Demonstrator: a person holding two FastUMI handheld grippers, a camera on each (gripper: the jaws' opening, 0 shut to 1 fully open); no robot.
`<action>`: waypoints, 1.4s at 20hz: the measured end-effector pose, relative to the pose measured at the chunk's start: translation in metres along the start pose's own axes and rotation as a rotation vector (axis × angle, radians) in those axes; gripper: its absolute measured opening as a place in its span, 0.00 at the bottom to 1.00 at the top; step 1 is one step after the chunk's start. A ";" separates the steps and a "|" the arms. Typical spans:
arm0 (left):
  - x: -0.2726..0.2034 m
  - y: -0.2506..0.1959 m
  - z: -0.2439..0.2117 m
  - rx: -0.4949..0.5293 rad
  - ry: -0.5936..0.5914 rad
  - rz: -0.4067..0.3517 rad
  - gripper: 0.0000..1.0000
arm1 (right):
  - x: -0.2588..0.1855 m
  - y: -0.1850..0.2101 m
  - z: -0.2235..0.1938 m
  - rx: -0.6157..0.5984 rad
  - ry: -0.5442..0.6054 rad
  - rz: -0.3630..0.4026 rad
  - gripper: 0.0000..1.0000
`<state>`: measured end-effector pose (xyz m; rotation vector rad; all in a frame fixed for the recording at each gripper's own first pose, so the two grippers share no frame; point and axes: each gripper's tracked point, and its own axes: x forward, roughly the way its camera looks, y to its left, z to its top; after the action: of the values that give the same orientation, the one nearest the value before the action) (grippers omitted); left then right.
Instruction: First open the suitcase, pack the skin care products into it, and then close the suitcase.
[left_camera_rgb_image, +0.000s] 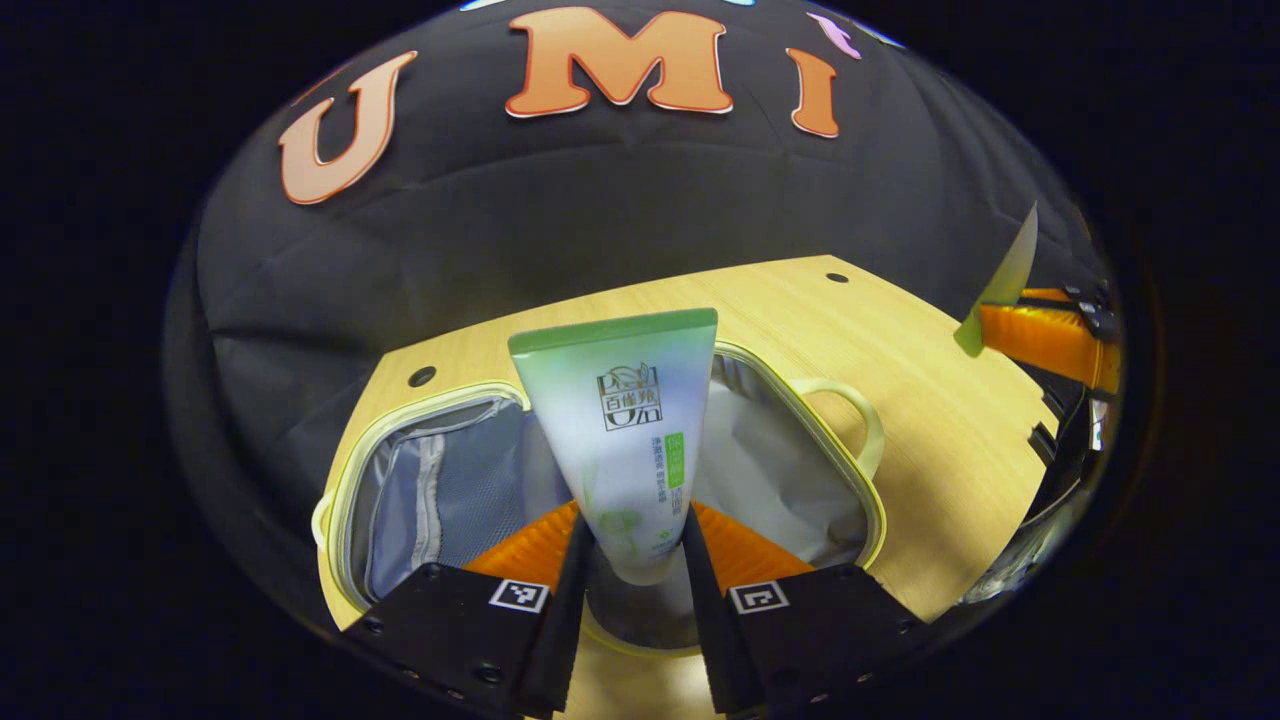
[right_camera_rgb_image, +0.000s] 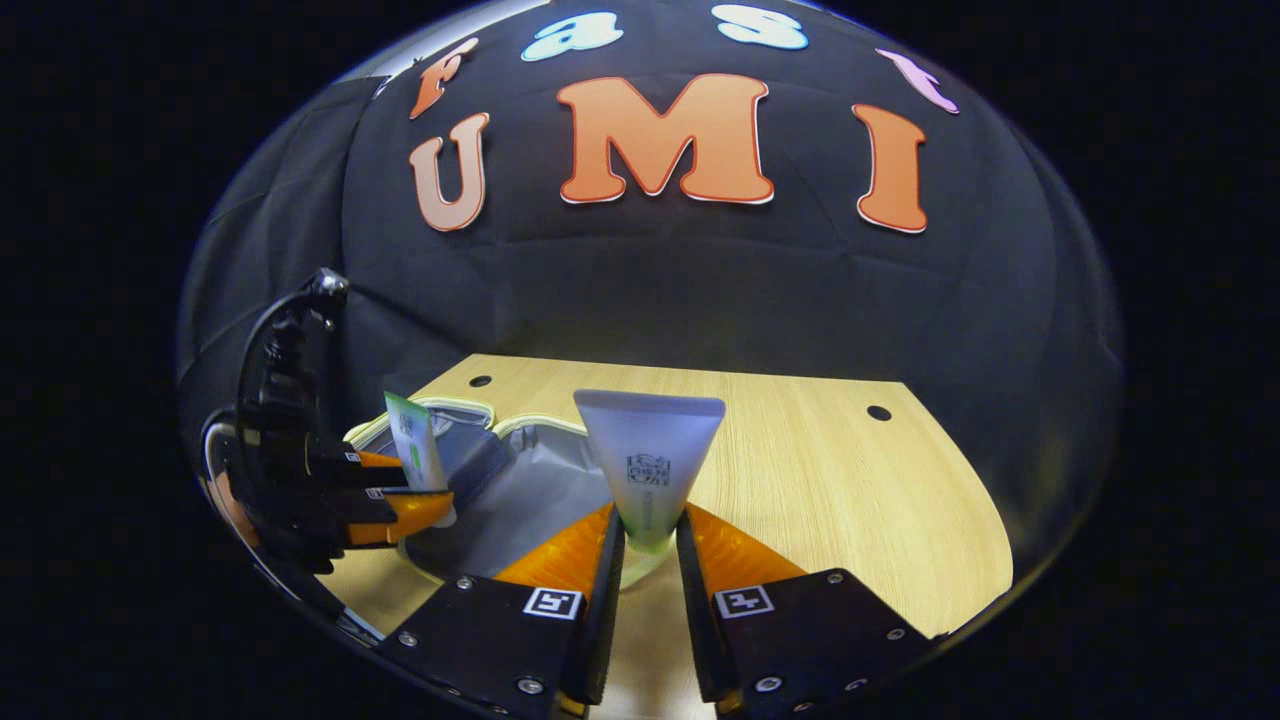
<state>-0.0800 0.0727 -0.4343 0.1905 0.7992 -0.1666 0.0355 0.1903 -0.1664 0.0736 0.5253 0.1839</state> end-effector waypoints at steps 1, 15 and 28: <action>0.004 0.000 -0.002 0.011 0.018 -0.018 0.51 | 0.001 0.003 0.001 0.007 0.007 -0.007 0.34; 0.049 -0.003 -0.056 -0.115 0.392 0.007 0.51 | 0.042 0.052 -0.053 -0.019 0.239 0.182 0.35; 0.053 -0.003 -0.042 -0.196 0.313 0.093 0.72 | 0.061 0.057 -0.081 -0.011 0.348 0.271 0.35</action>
<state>-0.0732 0.0758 -0.5013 0.0677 1.1097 0.0313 0.0377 0.2603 -0.2596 0.1027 0.8615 0.4691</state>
